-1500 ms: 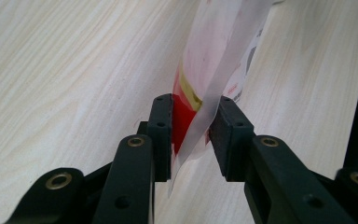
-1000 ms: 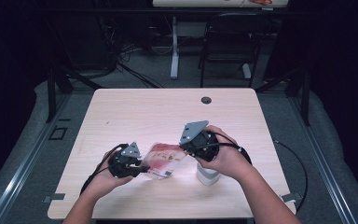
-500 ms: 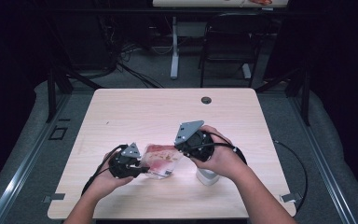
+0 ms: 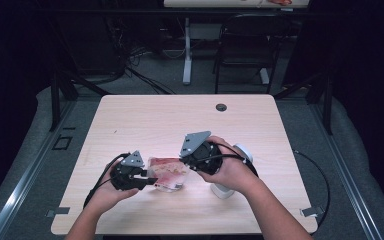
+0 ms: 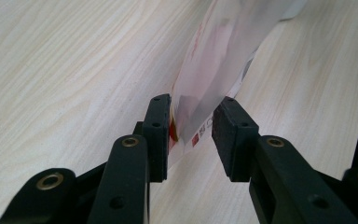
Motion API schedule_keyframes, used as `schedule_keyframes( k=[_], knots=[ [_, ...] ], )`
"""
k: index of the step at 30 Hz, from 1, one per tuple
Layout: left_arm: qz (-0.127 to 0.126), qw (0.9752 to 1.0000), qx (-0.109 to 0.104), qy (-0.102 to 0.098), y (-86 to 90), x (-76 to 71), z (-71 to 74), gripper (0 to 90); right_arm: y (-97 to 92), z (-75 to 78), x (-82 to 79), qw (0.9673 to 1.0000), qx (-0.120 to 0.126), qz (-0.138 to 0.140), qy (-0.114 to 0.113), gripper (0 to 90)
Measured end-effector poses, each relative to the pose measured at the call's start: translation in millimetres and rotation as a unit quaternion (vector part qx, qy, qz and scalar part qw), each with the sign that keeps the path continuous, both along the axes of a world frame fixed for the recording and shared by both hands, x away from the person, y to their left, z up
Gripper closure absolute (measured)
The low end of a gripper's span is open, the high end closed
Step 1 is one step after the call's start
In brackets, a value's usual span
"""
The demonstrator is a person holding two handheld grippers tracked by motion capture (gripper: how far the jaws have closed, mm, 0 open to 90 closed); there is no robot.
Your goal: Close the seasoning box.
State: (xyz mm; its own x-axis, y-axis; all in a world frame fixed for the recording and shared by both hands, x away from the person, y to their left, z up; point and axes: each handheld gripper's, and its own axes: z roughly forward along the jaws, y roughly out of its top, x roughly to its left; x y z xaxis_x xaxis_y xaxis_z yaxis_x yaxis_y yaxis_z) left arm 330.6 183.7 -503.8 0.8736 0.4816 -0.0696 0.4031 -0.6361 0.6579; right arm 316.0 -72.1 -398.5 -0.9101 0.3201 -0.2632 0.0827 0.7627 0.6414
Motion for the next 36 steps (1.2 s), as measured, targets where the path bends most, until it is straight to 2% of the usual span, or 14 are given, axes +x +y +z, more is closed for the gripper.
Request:
schedule_keyframes(
  k=[4, 12, 20, 31, 36],
  knots=[
    [0.001, 1.0000, -0.004, -0.005, 0.6, -0.6, 0.8, 62.0, 5.0, -1.5, 0.6, 1.0000, 0.000, 0.005, 0.002, 85.2],
    [0.007, 0.9998, -0.018, -0.001, 6.8, 0.3, 3.5, 60.2, 15.7, -4.4, 1.9, 0.9999, 0.003, 0.009, 0.007, 79.7],
    [0.009, 0.9998, -0.016, 0.000, 11.2, 0.5, 3.7, 56.7, 18.9, -4.0, 4.5, 0.9994, 0.031, 0.005, 0.017, 73.6],
    [0.020, 0.9994, -0.028, 0.002, 20.0, 0.5, 5.7, 54.7, 23.6, -1.5, 6.0, 0.9989, 0.043, 0.002, 0.016, 68.6],
    [0.028, 0.9992, -0.028, 0.001, 24.7, -0.2, 6.0, 53.6, 24.4, 0.4, 7.2, 0.9980, 0.059, 0.005, 0.022, 67.3]
  ],
)
